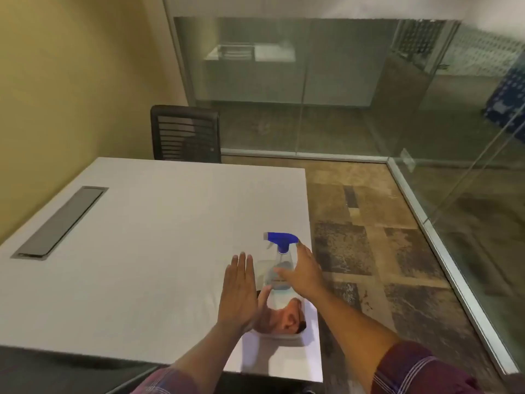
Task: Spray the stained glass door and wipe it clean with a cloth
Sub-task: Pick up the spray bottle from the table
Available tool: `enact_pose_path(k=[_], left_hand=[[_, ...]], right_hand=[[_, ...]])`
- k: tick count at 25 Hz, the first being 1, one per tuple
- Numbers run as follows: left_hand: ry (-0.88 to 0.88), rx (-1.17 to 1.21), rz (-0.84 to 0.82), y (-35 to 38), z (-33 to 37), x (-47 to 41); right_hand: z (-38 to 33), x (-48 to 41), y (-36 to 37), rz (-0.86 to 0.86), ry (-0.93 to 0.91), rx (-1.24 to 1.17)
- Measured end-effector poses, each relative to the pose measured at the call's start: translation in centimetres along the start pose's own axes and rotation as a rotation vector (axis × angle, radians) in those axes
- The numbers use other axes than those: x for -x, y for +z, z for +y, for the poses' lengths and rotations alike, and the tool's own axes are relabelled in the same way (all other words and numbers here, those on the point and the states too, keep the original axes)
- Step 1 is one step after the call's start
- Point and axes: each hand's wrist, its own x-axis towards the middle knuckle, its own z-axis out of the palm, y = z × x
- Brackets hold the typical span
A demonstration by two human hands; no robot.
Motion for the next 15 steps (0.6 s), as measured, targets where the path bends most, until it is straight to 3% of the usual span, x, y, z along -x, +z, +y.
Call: enact_pose_path(k=[2, 10, 15], left_hand=[[-0.048, 0.049, -0.008, -0.1, -0.1, -0.6], [-0.048, 0.042, -0.143, -1.0, 0.6, -2.0], [-0.021, 0.340, -0.105, -2.3, 1.3, -2.7]], right_hand=[[-0.5, -1.6, -0.1, -0.045, 0.045, -0.115], [0.7, -3.6, 0.2, -0.171, 0.067, -0.069], [-0.5, -2.7, -2.2, -0.145, -0.032, -0.106]])
